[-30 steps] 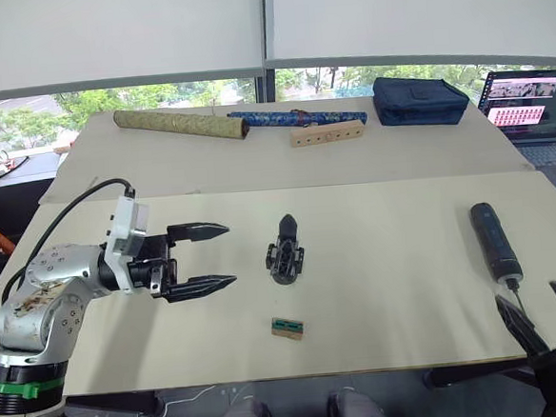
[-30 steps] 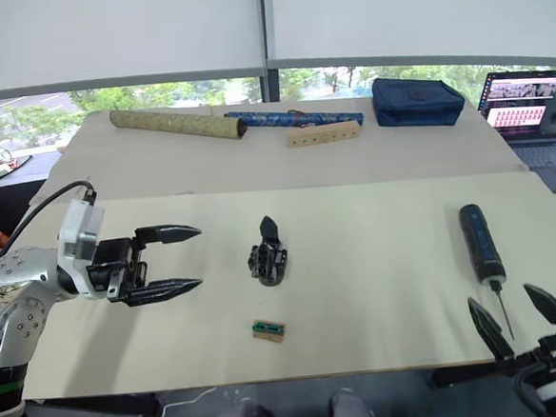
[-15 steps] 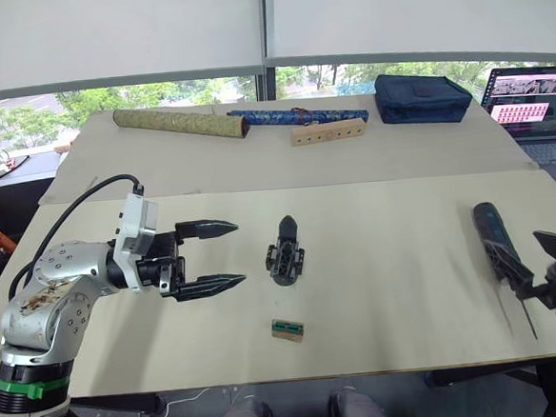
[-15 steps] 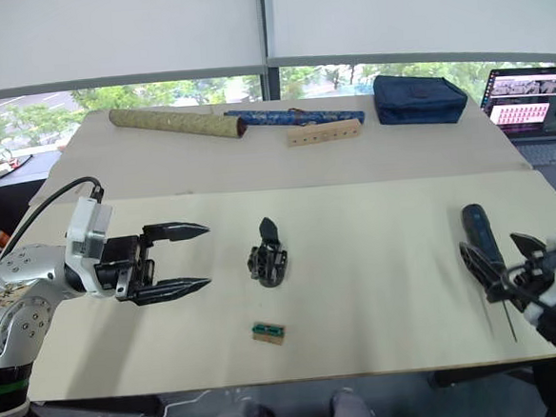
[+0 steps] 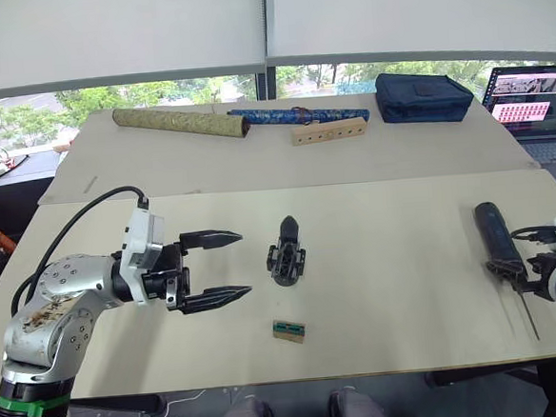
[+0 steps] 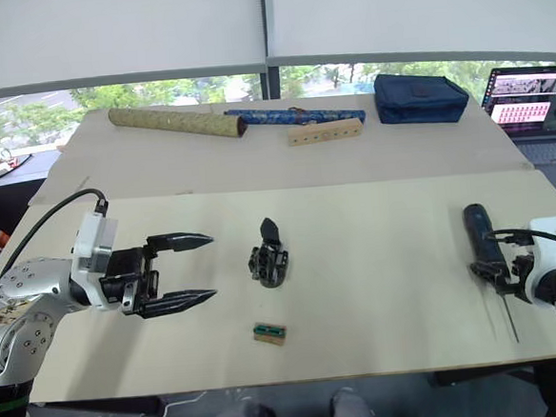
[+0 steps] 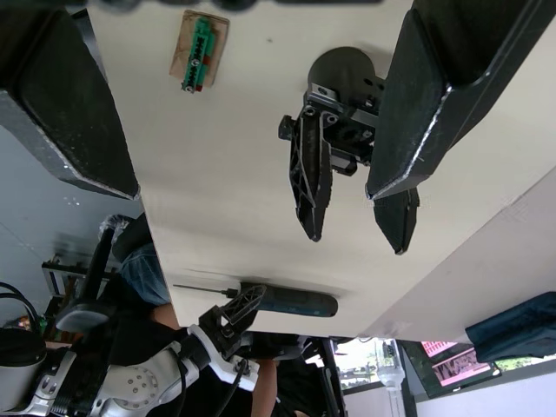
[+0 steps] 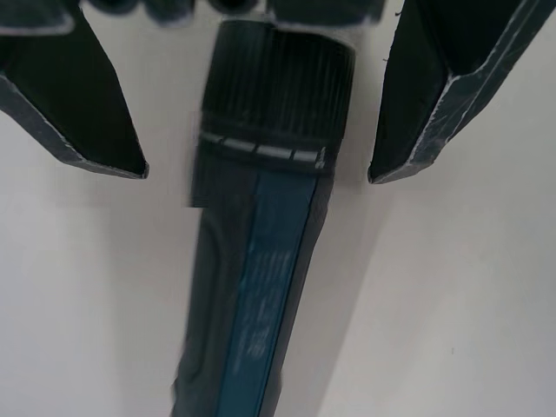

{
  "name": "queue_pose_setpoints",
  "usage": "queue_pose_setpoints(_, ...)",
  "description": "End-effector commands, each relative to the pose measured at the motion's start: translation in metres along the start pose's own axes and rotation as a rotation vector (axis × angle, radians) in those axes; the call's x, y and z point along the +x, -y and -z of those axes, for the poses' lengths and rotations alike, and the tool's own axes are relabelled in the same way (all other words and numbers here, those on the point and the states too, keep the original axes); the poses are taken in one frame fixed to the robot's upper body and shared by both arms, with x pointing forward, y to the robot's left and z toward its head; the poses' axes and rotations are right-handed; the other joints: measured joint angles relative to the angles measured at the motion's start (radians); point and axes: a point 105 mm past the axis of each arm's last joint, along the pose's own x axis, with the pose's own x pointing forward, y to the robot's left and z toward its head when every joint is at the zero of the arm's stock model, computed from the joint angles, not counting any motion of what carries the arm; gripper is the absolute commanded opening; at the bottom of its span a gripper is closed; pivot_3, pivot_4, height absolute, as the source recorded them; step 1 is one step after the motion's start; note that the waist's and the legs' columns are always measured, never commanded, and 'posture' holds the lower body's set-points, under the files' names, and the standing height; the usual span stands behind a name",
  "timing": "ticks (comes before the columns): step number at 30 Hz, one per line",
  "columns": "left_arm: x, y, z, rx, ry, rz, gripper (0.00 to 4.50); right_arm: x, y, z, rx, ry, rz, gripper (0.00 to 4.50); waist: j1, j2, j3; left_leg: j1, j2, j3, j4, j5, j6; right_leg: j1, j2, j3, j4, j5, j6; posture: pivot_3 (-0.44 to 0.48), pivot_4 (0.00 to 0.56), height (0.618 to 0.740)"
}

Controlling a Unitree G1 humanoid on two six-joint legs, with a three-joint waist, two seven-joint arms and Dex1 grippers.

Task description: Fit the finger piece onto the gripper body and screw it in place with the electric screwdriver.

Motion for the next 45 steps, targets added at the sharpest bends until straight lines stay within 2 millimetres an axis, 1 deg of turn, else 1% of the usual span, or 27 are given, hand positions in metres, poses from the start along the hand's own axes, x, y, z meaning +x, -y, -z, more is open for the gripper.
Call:
queue_pose_setpoints(1, -0.003, 0.002, -0.009, 0.059, 0.013, -0.005, 4.41, -0.001, 0.008, -0.010, -0.034, 0.010, -0.008, 4.50, 0.000, 0.000, 0.000, 0.000, 0.000, 0.000, 0.000, 0.000, 0.000, 0.000, 0.000, 0.000, 0.000, 0.000, 0.000, 0.000, 0.150, 0.740)
queue_pose_setpoints(4, -0.004, 0.000, -0.007, 0.057, 0.010, -0.009, 4.50, 0.004, 0.015, -0.014, -0.019, 0.027, 0.000, 3.68, -0.001, 0.000, 0.000, 0.000, 0.000, 0.000, 0.001, 0.000, 0.000, 0.000, 0.000, 0.000, 0.000, 0.000, 0.000, 0.000, 0.150, 0.740)
queue_pose_setpoints(7, -0.006, -0.001, -0.004, 0.056, 0.005, -0.011, 4.50, 0.007, 0.020, -0.020, -0.043, 0.061, 0.015, 2.64, -0.001, 0.000, 0.000, 0.001, 0.000, 0.001, 0.000, 0.000, 0.000, 0.000, 0.000, 0.001, 0.000, 0.000, 0.000, 0.000, 0.150, 0.740)
queue_pose_setpoints(9, -0.008, -0.001, -0.002, 0.055, 0.001, -0.015, 4.50, 0.006, 0.019, -0.030, -0.062, 0.126, -0.005, 2.00, -0.001, 0.000, 0.000, 0.000, 0.000, 0.001, 0.000, 0.000, 0.000, 0.000, 0.000, 0.001, 0.000, 0.000, 0.001, 0.000, 0.150, 0.740)
queue_pose_setpoints(10, -0.009, -0.001, -0.001, 0.055, 0.000, -0.016, 4.50, 0.005, 0.015, -0.037, -0.077, 0.172, -0.034, 1.97, -0.001, 0.000, 0.000, 0.000, 0.000, 0.001, 0.000, 0.000, 0.000, 0.000, 0.000, 0.000, 0.000, 0.000, 0.001, 0.000, 0.150, 0.740)
queue_pose_setpoints(11, -0.009, -0.001, 0.000, 0.055, -0.001, -0.017, 4.50, 0.004, 0.012, -0.041, -0.088, 0.202, -0.054, 1.97, -0.002, 0.000, 0.000, 0.000, 0.000, 0.002, 0.000, 0.000, -0.001, 0.000, 0.000, 0.001, 0.000, 0.000, 0.001, 0.000, 0.150, 0.740)
queue_pose_setpoints(13, -0.015, -0.002, 0.004, 0.044, -0.011, -0.033, 4.50, -0.008, -0.016, -0.069, -0.144, 0.339, -0.160, 1.97, -0.005, 0.001, 0.000, 0.000, 0.000, 0.002, 0.000, 0.001, -0.001, -0.001, 0.000, 0.001, 0.000, 0.000, 0.001, 0.000, 0.150, 0.740)
queue_pose_setpoints(14, -0.018, -0.003, 0.006, 0.041, -0.018, -0.042, 4.50, -0.016, -0.030, -0.080, -0.180, 0.388, -0.204, 1.97, -0.008, 0.002, 0.001, 0.000, 0.001, 0.002, 0.000, 0.001, -0.001, -0.001, 0.000, 0.001, 0.001, 0.000, 0.001, 0.000, 0.150, 0.740)
queue_pose_setpoints(15, -0.020, -0.003, 0.007, 0.039, -0.023, -0.048, 4.50, -0.021, -0.039, -0.085, -0.204, 0.416, -0.230, 1.97, -0.012, 0.003, 0.002, 0.000, 0.001, 0.002, 0.000, 0.001, -0.002, -0.002, 0.000, 0.001, 0.001, 0.000, 0.001, 0.000, 0.150, 0.740)
queue_pose_setpoints(16, -0.024, -0.004, 0.010, 0.041, -0.028, -0.060, 4.50, -0.026, -0.057, -0.084, -0.239, 0.409, -0.277, 1.97, -0.014, 0.005, 0.003, 0.000, 0.002, 0.002, 0.000, 0.001, -0.002, -0.002, 0.001, 0.002, 0.002, 0.000, 0.001, 0.000, 0.150, 0.740)
queue_pose_setpoints(18, -0.030, -0.004, 0.015, 0.044, -0.038, -0.079, 4.50, -0.035, -0.088, -0.073, -0.333, 0.356, -0.362, 1.97, -0.013, 0.006, 0.003, 0.000, 0.002, 0.002, -0.001, 0.002, -0.003, -0.002, 0.001, 0.002, 0.002, 0.000, 0.001, 0.000, 0.150, 0.740)
queue_pose_setpoints(19, -0.032, -0.004, 0.017, 0.046, -0.041, -0.083, 4.50, -0.037, -0.096, -0.069, -0.366, 0.338, -0.384, 1.97, -0.011, 0.006, 0.003, 0.001, 0.002, 0.002, -0.003, 0.002, -0.004, -0.002, 0.001, 0.001, 0.002, 0.000, 0.001, 0.000, 0.150, 0.740)
queue_pose_setpoints(21, -0.035, 0.000, 0.029, 0.057, -0.078, -0.074, 4.50, -0.038, -0.116, -0.053, -0.459, 0.262, -0.403, 1.97, -0.007, 0.005, 0.003, 0.001, 0.003, 0.001, -0.003, 0.002, -0.004, -0.002, 0.002, 0.000, 0.002, 0.000, 0.001, 0.000, 0.150, 0.740)
queue_pose_setpoints(24, -0.038, 0.006, 0.044, 0.051, -0.107, -0.060, 4.50, -0.041, -0.142, -0.037, -0.516, 0.203, -0.459, 1.97, 0.002, 0.004, 0.004, 0.000, 0.002, 0.001, -0.002, 0.002, -0.003, -0.001, 0.001, 0.000, 0.001, 0.000, 0.001, 0.000, 0.150, 0.740)
queue_pose_setpoints(29, -0.032, 0.014, 0.055, 0.034, -0.097, -0.044, 4.50, -0.036, -0.159, -0.015, -0.573, 0.133, -0.499, 1.97, 0.004, 0.004, 0.004, -0.001, 0.001, 0.001, 0.000, -0.001, 0.001, -0.002, -0.001, 0.000, 0.001, 0.000, 0.001, 0.000, 0.150, 0.740)
queue_pose_setpoints(34, -0.025, 0.014, 0.055, 0.040, -0.079, -0.042, 4.50, -0.028, -0.162, 0.002, -0.631, 0.072, -0.537, 1.97, 0.003, 0.004, 0.004, -0.001, 0.001, 0.001, 0.001, -0.001, 0.001, -0.002, -0.001, 0.000, 0.001, 0.000, 0.001, 0.000, 0.150, 0.740)
queue_pose_setpoints(38, -0.022, 0.015, 0.057, 0.036, -0.077, -0.042, 4.50, -0.023, -0.163, 0.008, -0.623, 0.047, -0.563, 1.97, 0.002, 0.003, 0.004, 0.000, 0.001, 0.001, 0.001, -0.001, 0.001, -0.001, 0.000, 0.000, 0.001, 0.000, 0.001, 0.000, 0.150, 0.740)
queue_pose_setpoints(41, -0.023, 0.017, 0.060, -0.006, -0.087, -0.037, 4.50, -0.023, -0.164, 0.006, -0.622, 0.067, -0.565, 1.97, 0.001, 0.003, 0.004, 0.000, 0.001, 0.001, 0.001, -0.001, 0.001, -0.001, 0.000, 0.000, 0.001, 0.000, 0.001, 0.000, 0.150, 0.740)
queue_pose_setpoints(43, -0.023, 0.016, 0.061, -0.011, -0.090, -0.043, 4.50, -0.027, -0.165, 0.005, -0.619, 0.068, -0.583, 3.02, 0.002, 0.003, 0.004, 0.000, 0.001, 0.001, 0.001, -0.001, 0.001, -0.001, 0.000, 0.000, 0.001, 0.000, 0.001, 0.000, 0.150, 0.740)
queue_pose_setpoints(45, -0.022, 0.017, 0.062, -0.018, -0.097, -0.036, 4.50, -0.031, -0.164, 0.000, -0.624, 0.073, -0.591, 3.66, 0.002, 0.003, 0.004, 0.000, 0.001, 0.001, 0.001, -0.001, 0.001, -0.001, 0.000, 0.000, 0.001, 0.000, 0.001, 0.000, 0.150, 0.740)
